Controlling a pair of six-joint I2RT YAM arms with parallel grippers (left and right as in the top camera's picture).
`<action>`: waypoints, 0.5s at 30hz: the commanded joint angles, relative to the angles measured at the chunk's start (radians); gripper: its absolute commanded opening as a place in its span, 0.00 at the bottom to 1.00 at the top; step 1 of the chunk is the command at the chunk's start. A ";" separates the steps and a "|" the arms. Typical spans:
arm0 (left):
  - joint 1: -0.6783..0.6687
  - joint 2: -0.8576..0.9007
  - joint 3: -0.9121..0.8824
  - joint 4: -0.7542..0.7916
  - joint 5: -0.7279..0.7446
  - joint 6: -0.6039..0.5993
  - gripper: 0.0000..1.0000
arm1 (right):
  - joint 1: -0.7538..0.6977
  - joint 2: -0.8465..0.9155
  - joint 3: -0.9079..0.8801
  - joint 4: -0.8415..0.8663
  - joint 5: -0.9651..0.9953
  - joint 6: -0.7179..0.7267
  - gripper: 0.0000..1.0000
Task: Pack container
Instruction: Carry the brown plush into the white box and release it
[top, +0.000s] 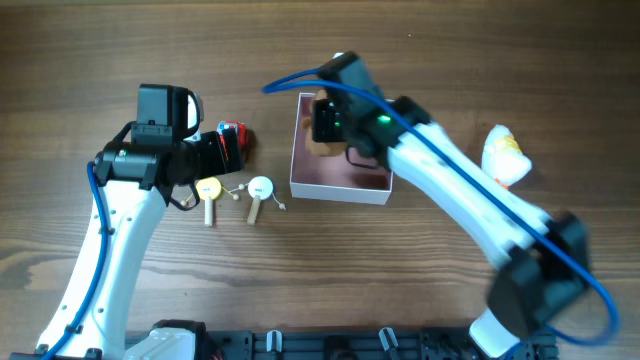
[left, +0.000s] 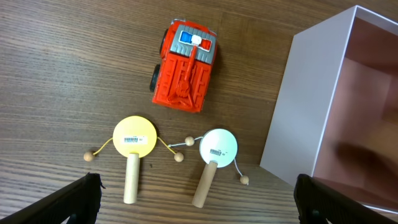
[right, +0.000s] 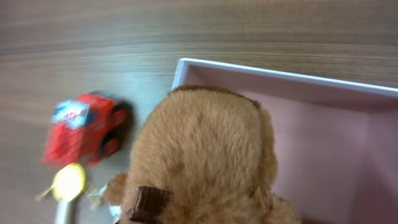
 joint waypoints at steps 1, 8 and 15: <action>0.008 0.003 0.019 0.000 -0.006 0.016 1.00 | -0.011 0.103 -0.011 0.073 0.022 0.014 0.11; 0.008 0.003 0.019 0.000 -0.006 0.016 1.00 | -0.011 0.136 -0.011 0.135 0.000 -0.036 0.57; 0.008 0.003 0.019 0.000 -0.006 0.016 1.00 | -0.015 0.046 -0.004 0.121 -0.003 -0.147 0.79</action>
